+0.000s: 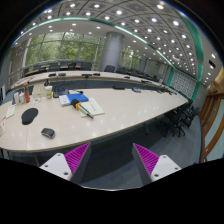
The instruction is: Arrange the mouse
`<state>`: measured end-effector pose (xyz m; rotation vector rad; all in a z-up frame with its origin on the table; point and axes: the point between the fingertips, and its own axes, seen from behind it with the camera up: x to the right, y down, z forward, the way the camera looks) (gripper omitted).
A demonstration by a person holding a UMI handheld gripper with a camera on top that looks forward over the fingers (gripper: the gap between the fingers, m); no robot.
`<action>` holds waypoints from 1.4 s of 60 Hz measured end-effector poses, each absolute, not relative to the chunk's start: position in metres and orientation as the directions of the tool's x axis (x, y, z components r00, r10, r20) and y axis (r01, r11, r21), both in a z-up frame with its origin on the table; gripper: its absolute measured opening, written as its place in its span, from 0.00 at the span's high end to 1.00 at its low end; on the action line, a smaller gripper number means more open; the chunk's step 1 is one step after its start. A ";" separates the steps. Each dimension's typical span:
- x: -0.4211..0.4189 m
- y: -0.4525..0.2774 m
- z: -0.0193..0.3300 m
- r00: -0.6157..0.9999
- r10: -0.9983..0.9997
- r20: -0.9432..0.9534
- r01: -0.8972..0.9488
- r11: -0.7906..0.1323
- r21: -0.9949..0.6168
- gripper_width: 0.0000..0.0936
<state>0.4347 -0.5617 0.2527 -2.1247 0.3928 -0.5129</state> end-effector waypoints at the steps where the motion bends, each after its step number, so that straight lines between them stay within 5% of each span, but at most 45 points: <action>1: 0.434 -0.560 0.251 0.863 -0.459 0.212 -0.093 -0.556 -0.826 0.09; 28: 0.354 -0.543 0.159 0.901 -0.371 0.226 -0.072 -0.641 -0.764 0.09; 59: 0.203 -0.314 0.021 0.992 0.002 0.124 0.096 -0.642 -0.760 0.09; 84: 0.199 -0.204 -0.003 0.997 0.042 0.068 0.079 -0.644 -0.761 0.09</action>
